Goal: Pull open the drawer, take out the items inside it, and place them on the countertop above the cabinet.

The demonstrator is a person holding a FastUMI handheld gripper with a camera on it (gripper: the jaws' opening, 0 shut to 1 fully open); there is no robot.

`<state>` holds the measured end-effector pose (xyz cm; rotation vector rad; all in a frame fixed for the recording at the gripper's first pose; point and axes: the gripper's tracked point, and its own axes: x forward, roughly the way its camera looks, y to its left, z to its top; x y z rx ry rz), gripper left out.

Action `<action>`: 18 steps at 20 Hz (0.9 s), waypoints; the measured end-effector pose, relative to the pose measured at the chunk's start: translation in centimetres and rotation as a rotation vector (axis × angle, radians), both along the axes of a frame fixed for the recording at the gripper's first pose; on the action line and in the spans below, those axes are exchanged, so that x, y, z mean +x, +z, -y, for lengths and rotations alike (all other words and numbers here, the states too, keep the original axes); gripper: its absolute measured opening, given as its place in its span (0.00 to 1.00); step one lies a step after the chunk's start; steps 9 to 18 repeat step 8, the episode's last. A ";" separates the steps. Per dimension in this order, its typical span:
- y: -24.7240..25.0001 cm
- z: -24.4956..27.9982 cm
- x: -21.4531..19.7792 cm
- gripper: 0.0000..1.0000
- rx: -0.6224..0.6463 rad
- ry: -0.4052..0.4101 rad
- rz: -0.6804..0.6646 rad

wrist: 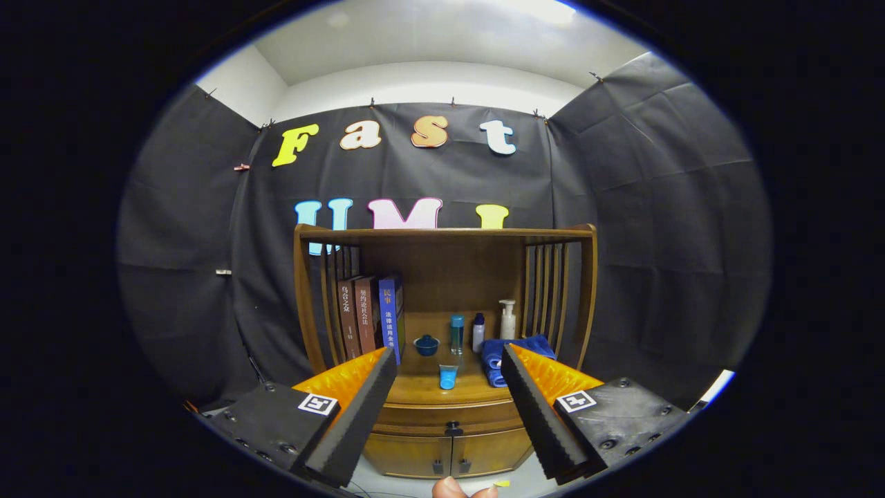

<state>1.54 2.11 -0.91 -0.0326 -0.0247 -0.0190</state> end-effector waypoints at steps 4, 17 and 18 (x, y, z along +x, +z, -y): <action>-0.1 0.1 0.0 0.99 -0.013 -0.007 0.000; -0.2 0.1 -0.1 0.99 -0.010 -0.006 -0.001; -0.2 0.1 -0.1 0.99 -0.010 -0.006 -0.001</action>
